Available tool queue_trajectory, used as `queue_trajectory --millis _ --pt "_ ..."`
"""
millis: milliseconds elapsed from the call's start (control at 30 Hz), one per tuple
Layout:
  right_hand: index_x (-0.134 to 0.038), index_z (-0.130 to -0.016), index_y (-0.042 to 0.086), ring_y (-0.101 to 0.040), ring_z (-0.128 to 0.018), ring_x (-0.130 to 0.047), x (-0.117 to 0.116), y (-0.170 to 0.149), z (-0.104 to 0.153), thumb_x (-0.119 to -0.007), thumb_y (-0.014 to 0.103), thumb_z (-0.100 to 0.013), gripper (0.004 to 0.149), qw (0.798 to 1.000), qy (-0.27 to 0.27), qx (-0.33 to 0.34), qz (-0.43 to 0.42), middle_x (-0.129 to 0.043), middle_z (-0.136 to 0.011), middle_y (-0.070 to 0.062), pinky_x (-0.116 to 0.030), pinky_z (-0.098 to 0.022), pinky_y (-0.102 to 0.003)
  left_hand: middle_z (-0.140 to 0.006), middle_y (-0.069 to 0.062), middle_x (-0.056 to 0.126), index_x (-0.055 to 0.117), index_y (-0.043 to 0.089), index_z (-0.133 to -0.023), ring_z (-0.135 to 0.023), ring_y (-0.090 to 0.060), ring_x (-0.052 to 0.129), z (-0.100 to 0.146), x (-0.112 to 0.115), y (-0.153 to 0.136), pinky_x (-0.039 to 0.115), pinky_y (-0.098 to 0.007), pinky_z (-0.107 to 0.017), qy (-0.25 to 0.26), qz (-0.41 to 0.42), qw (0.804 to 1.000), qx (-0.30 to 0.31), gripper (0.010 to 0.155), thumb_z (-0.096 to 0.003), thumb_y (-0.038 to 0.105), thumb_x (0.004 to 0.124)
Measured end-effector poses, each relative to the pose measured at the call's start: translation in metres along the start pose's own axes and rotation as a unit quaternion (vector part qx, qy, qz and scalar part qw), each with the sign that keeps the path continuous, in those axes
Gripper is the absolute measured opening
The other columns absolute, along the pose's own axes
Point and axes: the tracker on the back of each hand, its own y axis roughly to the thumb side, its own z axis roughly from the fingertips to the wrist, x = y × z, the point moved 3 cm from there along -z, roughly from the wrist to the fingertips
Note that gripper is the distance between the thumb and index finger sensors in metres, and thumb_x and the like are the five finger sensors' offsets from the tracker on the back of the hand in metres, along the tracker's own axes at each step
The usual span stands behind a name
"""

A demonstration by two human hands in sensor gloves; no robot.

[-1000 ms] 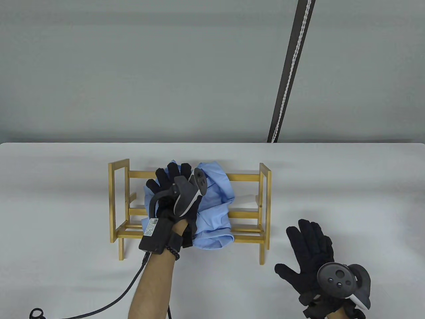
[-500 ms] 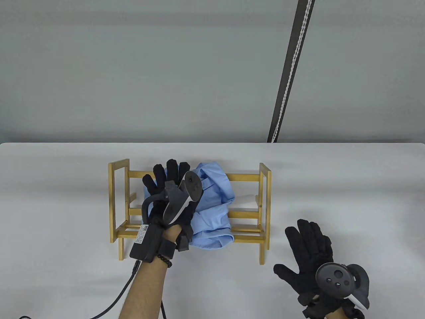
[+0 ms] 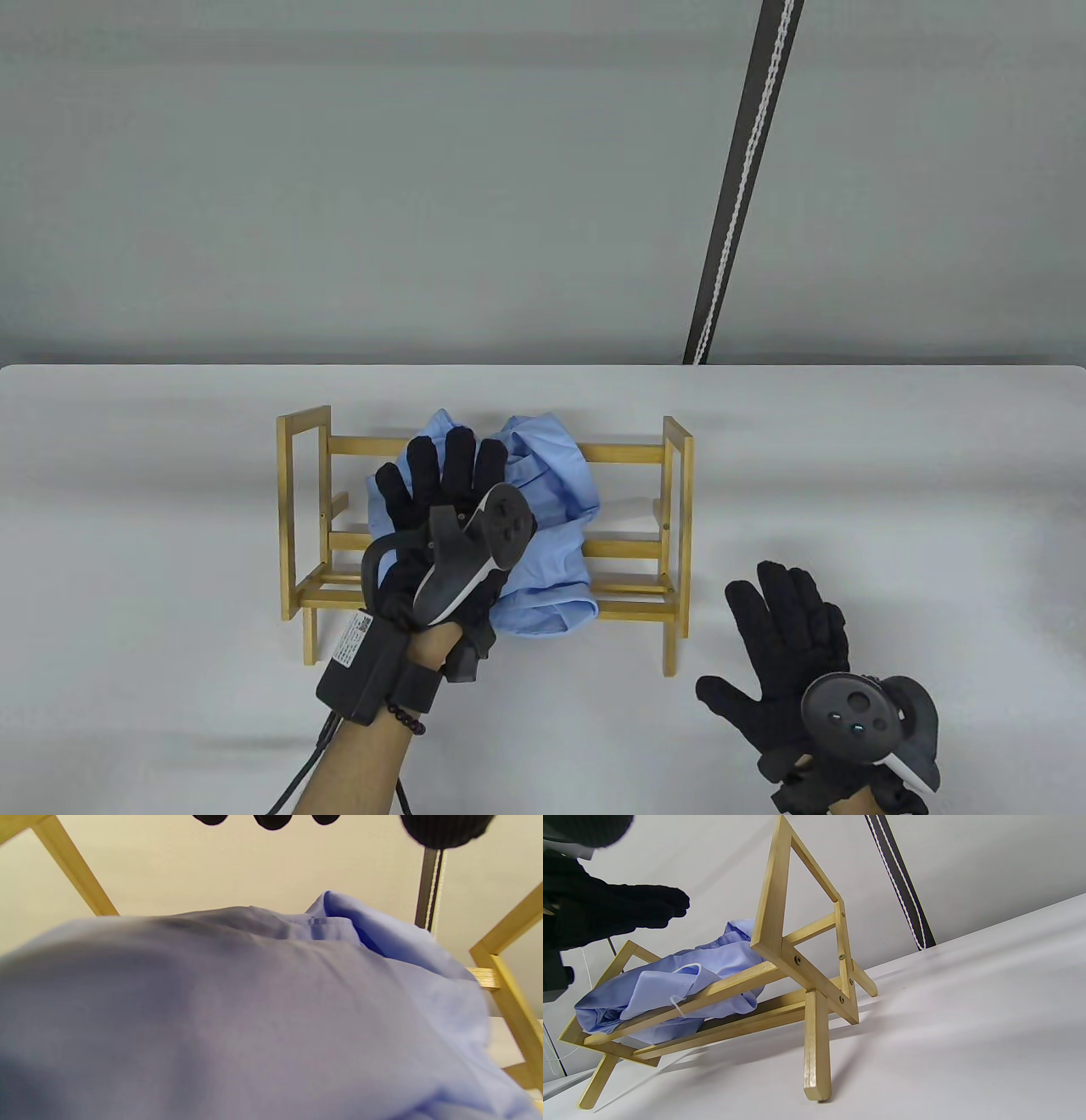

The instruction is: Hang long-sleeve shirt on book rack

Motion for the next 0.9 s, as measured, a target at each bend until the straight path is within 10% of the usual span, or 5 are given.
queue_trajectory --millis 900 --pt "-0.031 -0.11 0.029 -0.049 -0.11 -0.024 -0.005 0.005 0.0 -0.068 0.075 -0.039 0.092 1.0 0.002 0.001 0.029 -0.025 -0.119 -0.016 -0.029 -0.07 -0.075 -0.132 0.004 0.035 0.034 0.044 -0.113 -0.119 -0.043 0.039 0.084 0.029 0.015 0.035 -0.068 -0.079 -0.001 0.025 0.997 0.069 0.087 -0.037 0.073 0.062"
